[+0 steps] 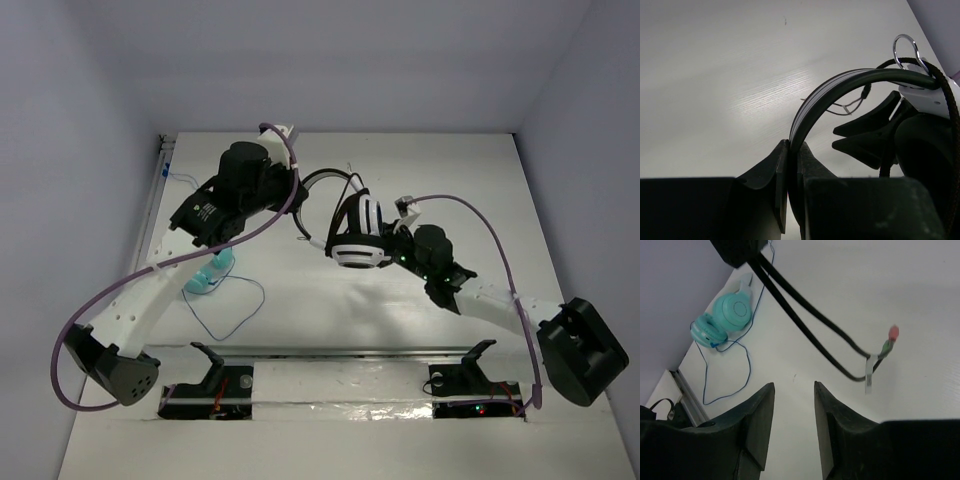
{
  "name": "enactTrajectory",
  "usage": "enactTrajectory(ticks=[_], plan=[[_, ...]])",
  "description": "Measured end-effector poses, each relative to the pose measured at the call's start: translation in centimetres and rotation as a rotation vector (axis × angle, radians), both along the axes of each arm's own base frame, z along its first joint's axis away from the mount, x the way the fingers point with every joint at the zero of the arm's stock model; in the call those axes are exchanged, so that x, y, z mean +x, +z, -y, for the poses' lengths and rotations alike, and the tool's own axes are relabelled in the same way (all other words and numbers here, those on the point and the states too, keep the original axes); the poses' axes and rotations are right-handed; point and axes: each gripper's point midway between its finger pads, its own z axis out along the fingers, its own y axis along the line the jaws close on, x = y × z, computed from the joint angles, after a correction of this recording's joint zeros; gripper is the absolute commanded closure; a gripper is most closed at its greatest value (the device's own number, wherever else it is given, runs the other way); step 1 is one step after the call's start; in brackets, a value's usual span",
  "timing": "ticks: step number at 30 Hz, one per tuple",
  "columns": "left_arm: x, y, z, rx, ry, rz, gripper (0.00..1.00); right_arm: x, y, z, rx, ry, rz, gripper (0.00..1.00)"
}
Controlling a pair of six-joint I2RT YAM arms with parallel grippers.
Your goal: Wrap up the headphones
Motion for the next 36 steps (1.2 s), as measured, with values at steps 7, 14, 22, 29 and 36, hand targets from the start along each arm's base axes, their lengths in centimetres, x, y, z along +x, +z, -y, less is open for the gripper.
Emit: enactTrajectory(ticks=[7,14,22,29,36], plan=[[0.5,0.2,-0.3,0.000,0.037,0.001,1.00,-0.4,1.6,1.9,0.022,-0.081,0.041,0.53],[0.7,0.2,-0.6,-0.001,0.061,0.000,1.00,0.4,0.6,3.4,-0.026,-0.173,0.018,0.49],[0.8,0.3,-0.6,-0.007,0.073,-0.003,1.00,1.6,0.1,3.2,-0.056,-0.197,0.001,0.42],[0.8,0.3,-0.6,-0.009,0.076,-0.005,1.00,3.1,-0.9,2.5,-0.074,-0.207,-0.012,0.42],[0.6,0.3,-0.5,-0.015,0.070,-0.009,1.00,5.3,-1.0,2.6,-0.054,-0.236,0.009,0.50]])
